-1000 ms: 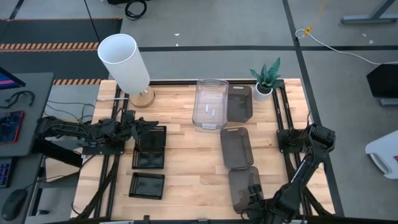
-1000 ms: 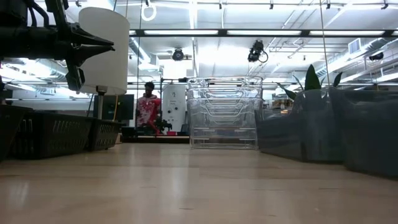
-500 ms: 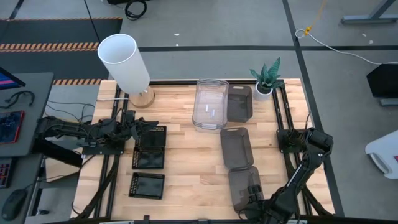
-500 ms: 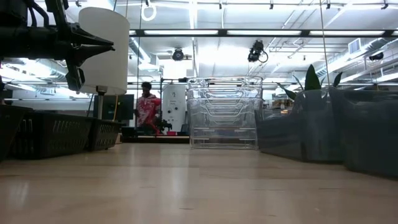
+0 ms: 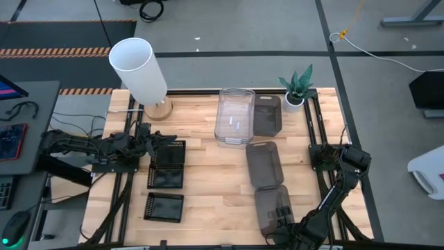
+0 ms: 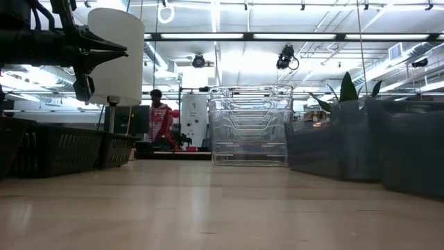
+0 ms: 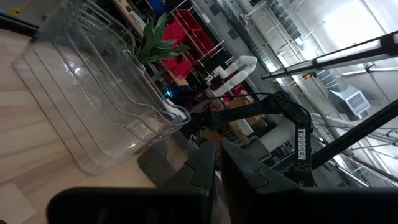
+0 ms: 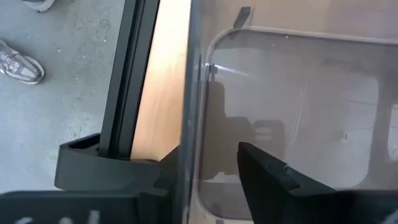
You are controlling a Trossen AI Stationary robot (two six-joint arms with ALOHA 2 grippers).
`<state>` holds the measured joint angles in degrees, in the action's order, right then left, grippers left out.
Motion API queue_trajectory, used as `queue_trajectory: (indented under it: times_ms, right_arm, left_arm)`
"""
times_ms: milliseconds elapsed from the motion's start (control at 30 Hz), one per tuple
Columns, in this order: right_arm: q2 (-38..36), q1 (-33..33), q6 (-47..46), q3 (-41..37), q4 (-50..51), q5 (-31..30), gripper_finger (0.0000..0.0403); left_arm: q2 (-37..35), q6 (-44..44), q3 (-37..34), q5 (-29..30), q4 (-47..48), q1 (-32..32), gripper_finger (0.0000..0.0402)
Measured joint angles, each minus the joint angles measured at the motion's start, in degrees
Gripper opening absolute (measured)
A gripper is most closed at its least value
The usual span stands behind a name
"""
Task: Stack baskets by color
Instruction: Stack the bottom black bin on top of the middle black bin
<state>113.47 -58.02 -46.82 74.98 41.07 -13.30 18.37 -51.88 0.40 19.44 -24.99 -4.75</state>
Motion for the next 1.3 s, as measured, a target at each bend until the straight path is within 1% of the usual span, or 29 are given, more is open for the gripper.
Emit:
queue_trajectory:
  times_ms: [233,400,433,600,733,900,1067,1200,1300]
  right_arm:
    - [0.0,0.0,0.3,0.0,-0.2,1.3,0.0073]
    - [0.0,0.0,0.2,-0.1,-0.1,1.6,0.0015]
    - [0.0,0.0,0.3,-0.1,-0.2,2.1,0.0010]
    - [0.0,0.1,-0.7,-0.1,-0.6,2.7,0.0016]
    - [-0.1,0.1,-0.9,-0.1,-0.8,2.7,0.0007]
    - [-0.5,0.1,-0.9,1.2,0.4,3.0,0.0008]
    - [-0.5,0.1,2.2,6.1,4.3,3.6,0.0007]
    - [-0.6,0.4,2.4,11.9,11.6,1.6,0.0006]
    - [-0.6,0.7,3.2,16.9,17.0,-1.2,0.0006]
  left_arm:
    - [0.0,0.0,0.0,0.0,0.0,0.0,0.0036]
    - [0.0,0.0,0.0,0.0,0.0,0.0,0.0032]
    - [0.0,0.0,0.0,0.0,0.0,0.0,0.0030]
    - [0.0,0.0,0.0,0.0,0.0,0.0,0.0029]
    - [0.0,0.0,0.0,0.0,0.0,0.0,0.0034]
    - [0.0,0.0,0.0,0.0,0.0,0.0,0.0033]
    - [0.0,0.0,0.0,0.0,0.0,0.0,0.0028]
    - [0.0,0.0,0.0,0.0,0.0,0.0,0.0031]
    - [0.0,0.0,0.0,0.0,0.0,0.0,0.0035]
